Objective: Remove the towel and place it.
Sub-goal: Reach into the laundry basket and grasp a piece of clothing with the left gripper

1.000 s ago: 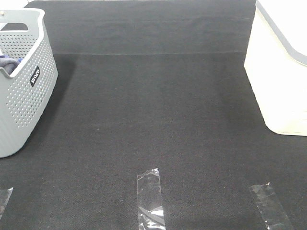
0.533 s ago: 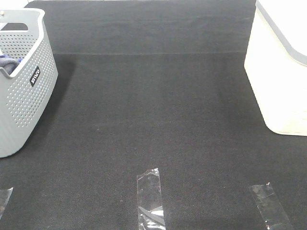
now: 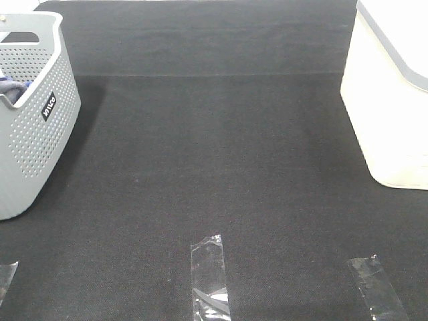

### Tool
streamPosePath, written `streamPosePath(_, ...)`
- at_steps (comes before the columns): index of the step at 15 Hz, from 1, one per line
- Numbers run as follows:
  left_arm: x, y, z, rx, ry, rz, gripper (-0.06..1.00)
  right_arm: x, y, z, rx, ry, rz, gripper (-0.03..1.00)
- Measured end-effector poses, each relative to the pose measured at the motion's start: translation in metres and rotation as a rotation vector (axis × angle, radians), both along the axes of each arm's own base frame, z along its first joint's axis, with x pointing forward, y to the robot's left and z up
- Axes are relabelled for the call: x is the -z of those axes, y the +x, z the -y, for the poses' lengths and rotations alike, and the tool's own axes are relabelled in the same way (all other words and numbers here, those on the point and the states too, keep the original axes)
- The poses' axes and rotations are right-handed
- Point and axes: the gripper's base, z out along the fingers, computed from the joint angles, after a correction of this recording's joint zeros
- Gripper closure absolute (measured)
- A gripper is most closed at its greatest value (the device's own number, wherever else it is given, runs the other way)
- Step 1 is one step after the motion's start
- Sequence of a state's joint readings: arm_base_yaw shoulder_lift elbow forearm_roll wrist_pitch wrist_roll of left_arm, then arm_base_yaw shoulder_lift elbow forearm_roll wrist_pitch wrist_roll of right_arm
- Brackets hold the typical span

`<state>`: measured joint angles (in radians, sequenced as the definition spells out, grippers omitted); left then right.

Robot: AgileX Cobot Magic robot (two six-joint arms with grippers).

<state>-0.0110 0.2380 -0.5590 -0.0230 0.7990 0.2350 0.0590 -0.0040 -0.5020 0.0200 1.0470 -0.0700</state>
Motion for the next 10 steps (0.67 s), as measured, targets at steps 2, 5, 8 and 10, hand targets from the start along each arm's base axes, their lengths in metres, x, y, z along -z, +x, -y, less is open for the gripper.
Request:
streamPosePath(2,-0.006,0.037,-0.005,-0.066,-0.001,-0.002,0.32,0.0,0.0,0.0,0.0,0.0,0.0,0.38)
streamPosePath(5,-0.017,0.105,-0.01,-0.136,-0.01,-0.122,0.32,0.0,0.0,0.0,0.0,0.0,0.0,0.38)
streamPosePath(8,-0.022,0.167,-0.011,-0.179,-0.034,-0.22,0.32,0.0,0.0,0.0,0.0,0.0,0.0,0.38)
streamPosePath(10,-0.021,0.211,-0.011,-0.19,-0.031,-0.288,0.32,0.0,0.0,0.0,0.0,0.0,0.0,0.38)
